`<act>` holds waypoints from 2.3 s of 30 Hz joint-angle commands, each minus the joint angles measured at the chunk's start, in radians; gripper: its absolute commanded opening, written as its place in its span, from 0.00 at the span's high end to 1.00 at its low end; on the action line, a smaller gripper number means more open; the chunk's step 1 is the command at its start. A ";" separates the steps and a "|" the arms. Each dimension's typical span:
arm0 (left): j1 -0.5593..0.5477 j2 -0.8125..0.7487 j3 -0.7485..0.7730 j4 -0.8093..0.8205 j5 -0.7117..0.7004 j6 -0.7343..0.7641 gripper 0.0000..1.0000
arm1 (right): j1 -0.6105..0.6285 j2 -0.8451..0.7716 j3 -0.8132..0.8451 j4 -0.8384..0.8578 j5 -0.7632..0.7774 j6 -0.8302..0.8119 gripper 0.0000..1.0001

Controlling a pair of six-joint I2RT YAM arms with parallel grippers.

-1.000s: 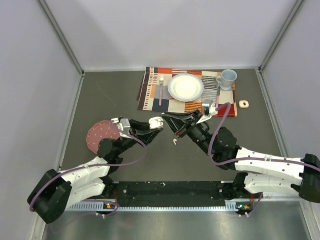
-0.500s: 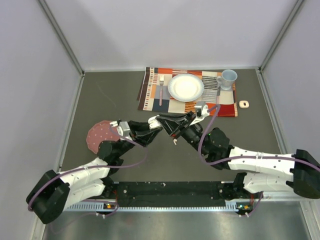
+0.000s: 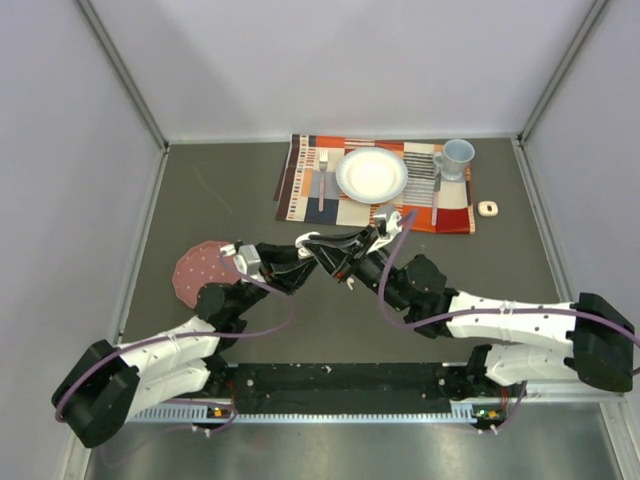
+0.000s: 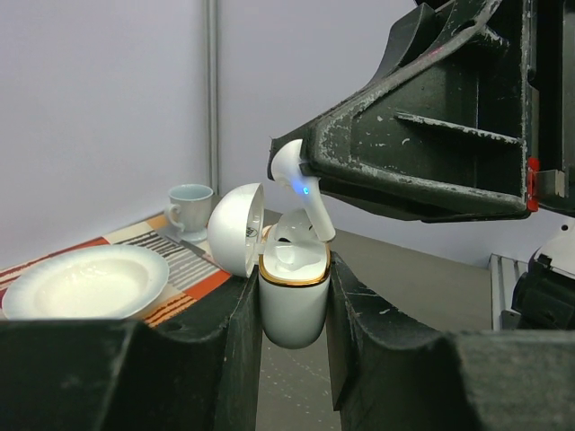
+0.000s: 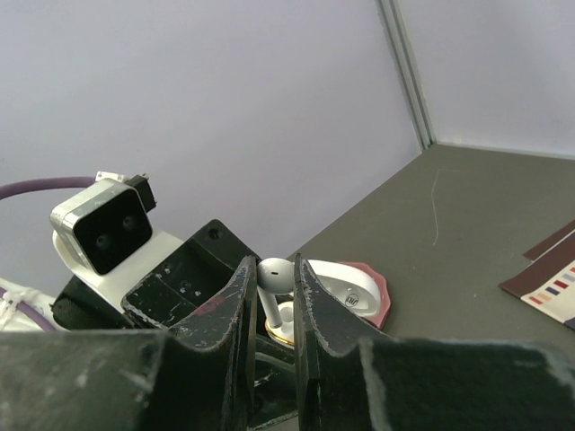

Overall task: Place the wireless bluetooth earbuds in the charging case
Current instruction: Insert the left earbud into the left side groove of the charging case.

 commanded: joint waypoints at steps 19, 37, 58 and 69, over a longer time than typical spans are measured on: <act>-0.005 -0.081 -0.008 0.099 -0.029 0.025 1.00 | 0.027 0.086 0.096 0.025 -0.012 -0.013 0.98; -0.005 -0.151 -0.034 0.098 -0.080 0.025 1.00 | 0.041 0.144 0.090 0.039 0.007 -0.045 0.98; -0.005 -0.170 -0.032 0.104 -0.072 0.005 1.00 | 0.044 0.171 0.085 0.067 0.045 -0.074 0.98; -0.005 -0.179 -0.032 0.109 -0.067 -0.004 1.00 | 0.044 0.172 0.084 0.076 0.053 -0.077 0.98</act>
